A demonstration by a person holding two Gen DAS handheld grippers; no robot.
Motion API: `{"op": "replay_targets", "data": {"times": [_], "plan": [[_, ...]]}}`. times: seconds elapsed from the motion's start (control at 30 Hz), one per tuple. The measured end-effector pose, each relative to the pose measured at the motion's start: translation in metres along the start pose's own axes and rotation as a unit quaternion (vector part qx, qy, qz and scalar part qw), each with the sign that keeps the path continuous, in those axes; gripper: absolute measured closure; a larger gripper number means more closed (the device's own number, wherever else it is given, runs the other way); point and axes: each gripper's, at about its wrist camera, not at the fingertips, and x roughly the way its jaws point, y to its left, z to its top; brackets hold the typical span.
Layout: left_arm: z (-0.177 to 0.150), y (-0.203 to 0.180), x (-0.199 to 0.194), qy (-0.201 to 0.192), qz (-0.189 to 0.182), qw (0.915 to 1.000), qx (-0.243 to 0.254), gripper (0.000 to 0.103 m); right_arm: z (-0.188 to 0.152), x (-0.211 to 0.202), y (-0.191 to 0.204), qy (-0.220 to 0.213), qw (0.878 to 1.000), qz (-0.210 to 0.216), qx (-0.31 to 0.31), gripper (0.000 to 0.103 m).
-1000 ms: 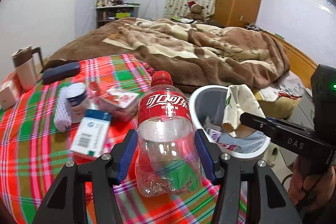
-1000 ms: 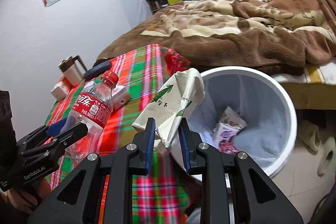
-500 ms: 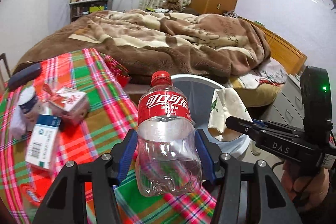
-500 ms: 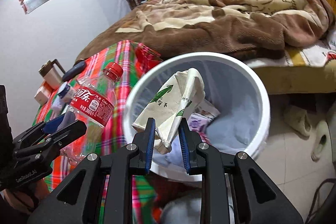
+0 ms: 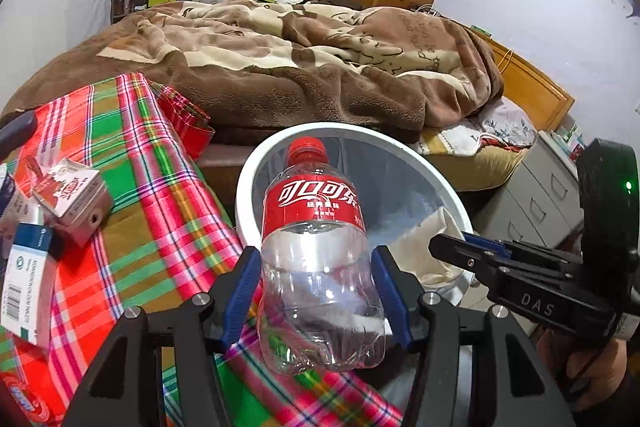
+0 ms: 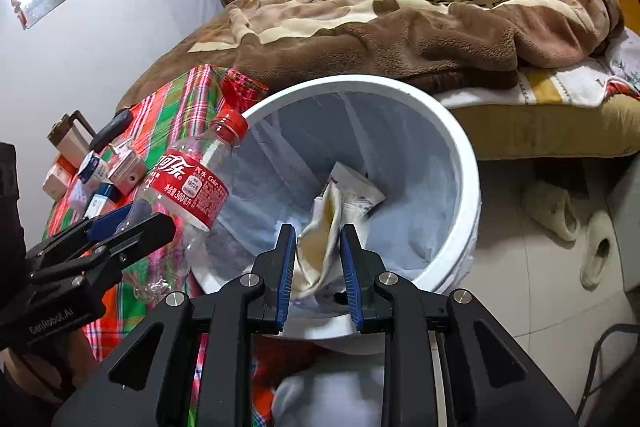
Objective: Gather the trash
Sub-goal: 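Open both grippers to drop the bottle and paper into the bin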
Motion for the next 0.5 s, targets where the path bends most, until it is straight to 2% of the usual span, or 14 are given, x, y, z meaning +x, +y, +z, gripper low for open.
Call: {"op": "replay_targets", "data": {"times": [0.13,0.23,0.37,0.43,0.5], "plan": [[0.001,0.001,-0.003,-0.020,-0.001,0.9998,-0.005,0.045,0.002,-0.001,-0.002,-0.007,1.000,-0.001,0.004,0.079],[0.003,0.001,-0.007,-0.032,-0.005,0.9995,-0.008,0.035,0.002,-0.003,-0.003,-0.012,1.000,-0.001,0.008,0.078],[0.003,0.002,-0.015,-0.040,-0.003,0.9992,-0.010,0.035,0.003,-0.006,-0.003,-0.021,1.000,0.002,0.013,0.077],[0.002,0.003,-0.021,-0.045,0.000,0.9990,-0.010,0.035,0.003,-0.008,-0.002,-0.025,1.000,0.003,0.014,0.073],[0.000,0.005,-0.028,-0.048,0.003,0.9988,-0.013,0.035,0.004,-0.011,0.000,-0.030,0.999,0.005,0.012,0.057]]}}
